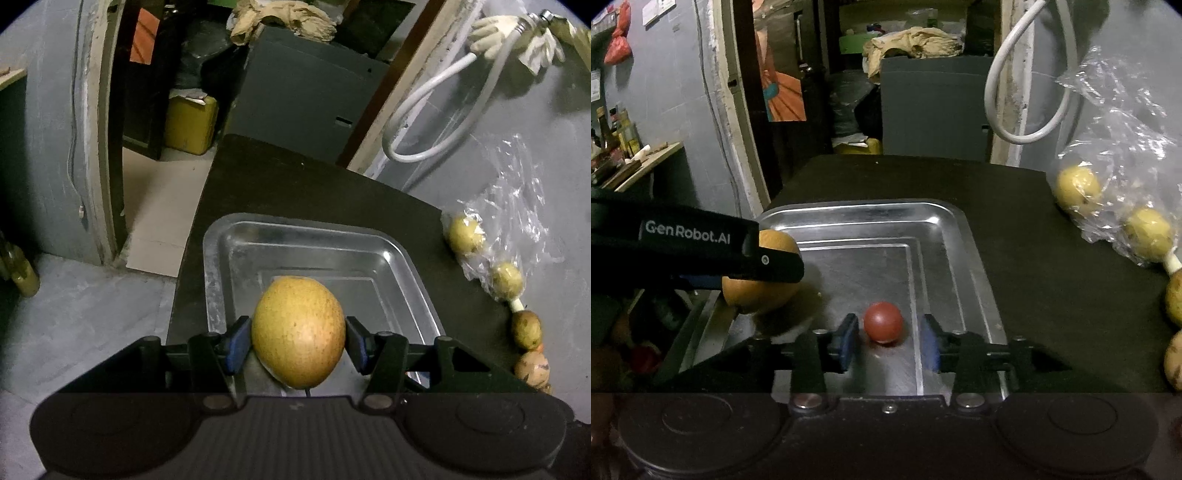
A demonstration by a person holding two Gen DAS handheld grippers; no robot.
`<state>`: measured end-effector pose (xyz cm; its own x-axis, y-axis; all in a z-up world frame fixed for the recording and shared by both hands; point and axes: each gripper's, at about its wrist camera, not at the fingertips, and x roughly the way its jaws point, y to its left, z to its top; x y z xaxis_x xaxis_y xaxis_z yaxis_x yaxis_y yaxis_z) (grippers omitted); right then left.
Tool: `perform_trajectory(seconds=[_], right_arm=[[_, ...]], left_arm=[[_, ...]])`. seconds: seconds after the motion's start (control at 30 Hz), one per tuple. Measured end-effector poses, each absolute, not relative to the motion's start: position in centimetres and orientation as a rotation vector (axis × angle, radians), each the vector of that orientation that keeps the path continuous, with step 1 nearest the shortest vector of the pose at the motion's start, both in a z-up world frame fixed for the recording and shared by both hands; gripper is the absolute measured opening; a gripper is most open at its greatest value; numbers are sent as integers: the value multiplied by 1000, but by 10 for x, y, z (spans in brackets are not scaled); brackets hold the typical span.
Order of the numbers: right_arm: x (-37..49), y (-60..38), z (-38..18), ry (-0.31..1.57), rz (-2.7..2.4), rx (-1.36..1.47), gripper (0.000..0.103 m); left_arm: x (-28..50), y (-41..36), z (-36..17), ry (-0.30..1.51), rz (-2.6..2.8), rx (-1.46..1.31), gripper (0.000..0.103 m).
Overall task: Organize fruits
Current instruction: 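Carry the pear and tomato over the metal tray and open both tools, then withdraw both tools from the tray back toward the fruit row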
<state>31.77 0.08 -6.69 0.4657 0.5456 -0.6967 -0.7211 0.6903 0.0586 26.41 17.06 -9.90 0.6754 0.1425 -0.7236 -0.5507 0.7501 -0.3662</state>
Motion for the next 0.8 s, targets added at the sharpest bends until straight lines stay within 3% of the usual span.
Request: perform_trajectory(seconds=[0.1,0.53,0.63,0.8], right_arm=[[313,-8,-64,740,772,-252,54],[269,-60,-34,669,700,-211,88],[257,-78,-27,659,671,-200,96],[240,-109,-19,660,615,-183,99]], left_arm=[[262,166,-96,732,415,-599,61],[239,135,-72,710,368,-523,97],[232,124,-64,708,350,-490,100],[217,104,-53,706,311,-428,102]])
